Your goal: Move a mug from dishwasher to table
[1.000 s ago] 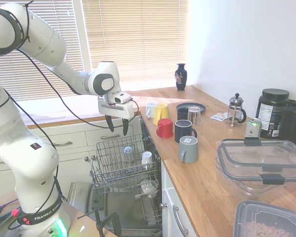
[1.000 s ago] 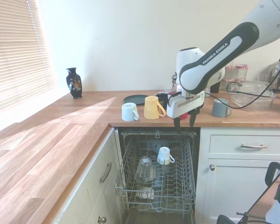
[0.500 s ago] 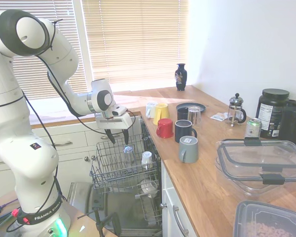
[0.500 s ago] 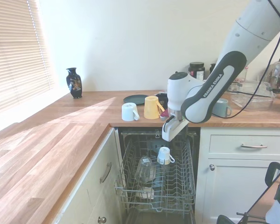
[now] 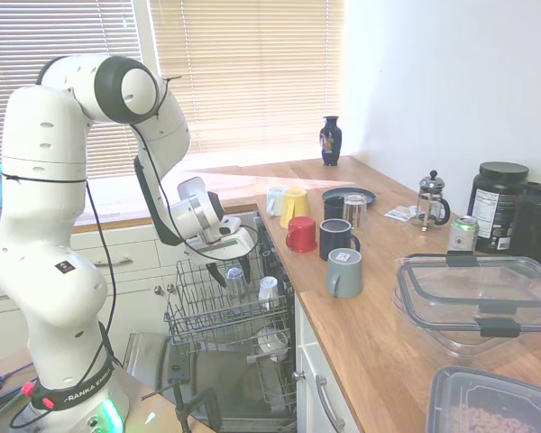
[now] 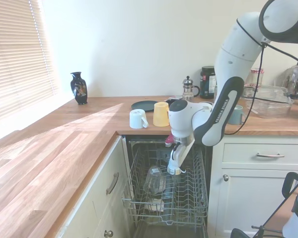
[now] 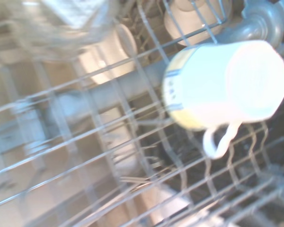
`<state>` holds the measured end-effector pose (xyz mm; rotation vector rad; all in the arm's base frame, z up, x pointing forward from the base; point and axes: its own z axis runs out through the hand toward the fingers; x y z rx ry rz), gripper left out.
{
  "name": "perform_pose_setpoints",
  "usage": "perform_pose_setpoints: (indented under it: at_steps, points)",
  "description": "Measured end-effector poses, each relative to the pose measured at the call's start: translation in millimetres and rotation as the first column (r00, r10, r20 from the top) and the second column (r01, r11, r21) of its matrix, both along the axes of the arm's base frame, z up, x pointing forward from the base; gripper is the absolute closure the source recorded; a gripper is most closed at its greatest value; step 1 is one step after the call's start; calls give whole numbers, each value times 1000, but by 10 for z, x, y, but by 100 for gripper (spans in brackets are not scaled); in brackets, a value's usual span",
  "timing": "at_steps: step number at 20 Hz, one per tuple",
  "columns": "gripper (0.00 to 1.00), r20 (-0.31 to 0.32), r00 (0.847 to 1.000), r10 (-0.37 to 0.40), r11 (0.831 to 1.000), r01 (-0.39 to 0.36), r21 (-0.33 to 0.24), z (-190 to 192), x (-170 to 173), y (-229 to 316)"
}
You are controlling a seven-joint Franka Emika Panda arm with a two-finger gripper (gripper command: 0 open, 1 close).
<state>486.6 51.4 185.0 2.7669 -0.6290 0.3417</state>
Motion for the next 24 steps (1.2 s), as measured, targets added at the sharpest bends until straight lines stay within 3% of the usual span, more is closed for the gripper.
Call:
perform_pose_setpoints:
  at_steps: [9,24]
  points:
    - [0,9,999,40,999,-40,-36,-437,493,-95]
    - [0,-17,999,48,999,-48,-4,-881,550,-298]
